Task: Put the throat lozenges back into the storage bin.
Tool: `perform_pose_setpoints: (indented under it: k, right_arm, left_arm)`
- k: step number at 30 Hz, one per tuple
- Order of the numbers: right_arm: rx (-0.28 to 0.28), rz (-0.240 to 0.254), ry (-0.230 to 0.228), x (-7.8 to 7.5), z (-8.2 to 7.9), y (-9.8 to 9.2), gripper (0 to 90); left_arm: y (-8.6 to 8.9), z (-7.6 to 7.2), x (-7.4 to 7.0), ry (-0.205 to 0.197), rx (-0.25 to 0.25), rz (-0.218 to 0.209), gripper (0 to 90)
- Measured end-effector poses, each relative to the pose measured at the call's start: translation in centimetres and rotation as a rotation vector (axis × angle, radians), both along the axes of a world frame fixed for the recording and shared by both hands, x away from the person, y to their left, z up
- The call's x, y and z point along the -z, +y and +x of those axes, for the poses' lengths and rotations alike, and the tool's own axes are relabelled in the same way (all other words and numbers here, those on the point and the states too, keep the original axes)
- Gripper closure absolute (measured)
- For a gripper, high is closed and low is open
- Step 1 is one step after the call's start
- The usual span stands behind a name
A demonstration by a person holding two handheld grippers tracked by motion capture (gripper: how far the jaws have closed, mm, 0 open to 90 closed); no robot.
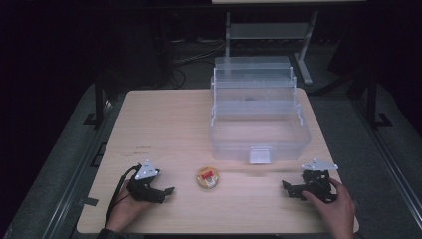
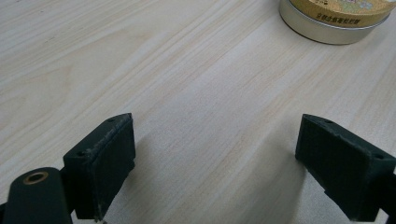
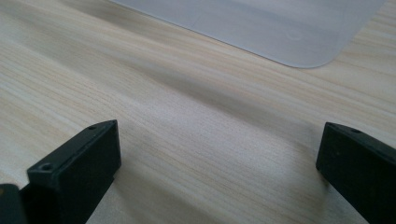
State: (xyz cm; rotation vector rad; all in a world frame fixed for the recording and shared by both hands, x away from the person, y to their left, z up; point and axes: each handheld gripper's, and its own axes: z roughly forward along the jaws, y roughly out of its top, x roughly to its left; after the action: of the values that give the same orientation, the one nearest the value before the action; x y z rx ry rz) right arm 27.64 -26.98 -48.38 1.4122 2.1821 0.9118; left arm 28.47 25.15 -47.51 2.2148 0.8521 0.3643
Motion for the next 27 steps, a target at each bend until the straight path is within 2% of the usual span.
perform_pose_setpoints:
  k: [13,18,27]
  right_arm:
    - [0.0,0.0,0.0,0.0,0.0,0.0,0.0]
    - [0.0,0.0,0.0,0.0,0.0,0.0,0.0]
    - [0.0,0.0,0.0,0.0,0.0,0.0,0.0]
  left_arm:
    - [0.11,0.04,-0.01,-0.001,0.01,-0.001,11.6]
    - [0.08,0.05,-0.28,0.02,0.01,0.012,12.5]
    - [-0.12,-0.09,-0.9,0.027,0.037,0.016,12.5]
